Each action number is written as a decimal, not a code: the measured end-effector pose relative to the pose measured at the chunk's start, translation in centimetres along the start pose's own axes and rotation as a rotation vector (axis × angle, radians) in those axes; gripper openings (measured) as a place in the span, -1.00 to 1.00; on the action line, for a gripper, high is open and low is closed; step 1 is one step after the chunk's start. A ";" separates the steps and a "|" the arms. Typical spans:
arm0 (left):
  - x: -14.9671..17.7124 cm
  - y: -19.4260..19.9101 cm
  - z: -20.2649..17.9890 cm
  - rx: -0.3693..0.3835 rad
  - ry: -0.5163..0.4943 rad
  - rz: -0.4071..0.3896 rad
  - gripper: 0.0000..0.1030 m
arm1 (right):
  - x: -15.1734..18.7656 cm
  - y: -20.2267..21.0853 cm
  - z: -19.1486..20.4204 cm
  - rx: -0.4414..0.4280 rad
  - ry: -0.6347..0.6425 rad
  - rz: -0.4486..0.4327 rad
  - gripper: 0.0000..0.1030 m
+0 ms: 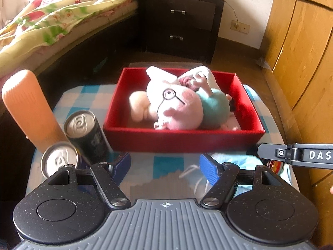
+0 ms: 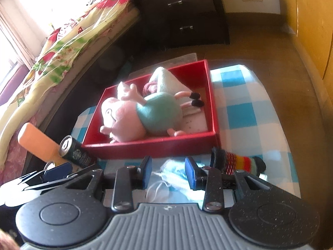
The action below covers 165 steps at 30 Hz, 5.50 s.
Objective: Organize soft objects
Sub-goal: 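Move both tools back toward the grey towel and light blue face mask, then close left tool on the grey towel while right tool grasps the light blue face mask, then lift the grey towel with left tool while right tool carries the mask over the red box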
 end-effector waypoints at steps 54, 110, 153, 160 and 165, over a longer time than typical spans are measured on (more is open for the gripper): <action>10.2 -4.6 -2.8 0.040 0.011 0.293 -0.35 | 7.4 1.6 -8.9 0.150 -0.122 0.092 -0.27; 13.7 -0.5 -5.4 0.263 0.135 0.362 -0.96 | 8.0 2.8 -2.1 -0.087 -0.018 0.103 -1.00; 1.5 9.4 -1.8 0.394 0.256 0.003 -0.99 | 2.4 7.2 1.9 -0.178 0.009 -0.093 -1.00; -0.2 8.9 -1.1 0.365 0.256 -0.023 -0.99 | 0.9 7.5 2.6 -0.176 0.025 -0.124 -1.00; -2.4 8.9 -1.1 0.345 0.238 -0.060 -0.98 | -0.6 7.3 3.1 -0.172 0.032 -0.146 -1.00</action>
Point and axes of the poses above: each gripper's, at about its wrist camera, not at the fingertips, and y roughly against the way its jaws point, z to its left, x to its underside, the point moved 8 cm from there along -y, roughly the way its jaws point, and after that the axes turned 4 degrees about -x, right-handed, at the moved point
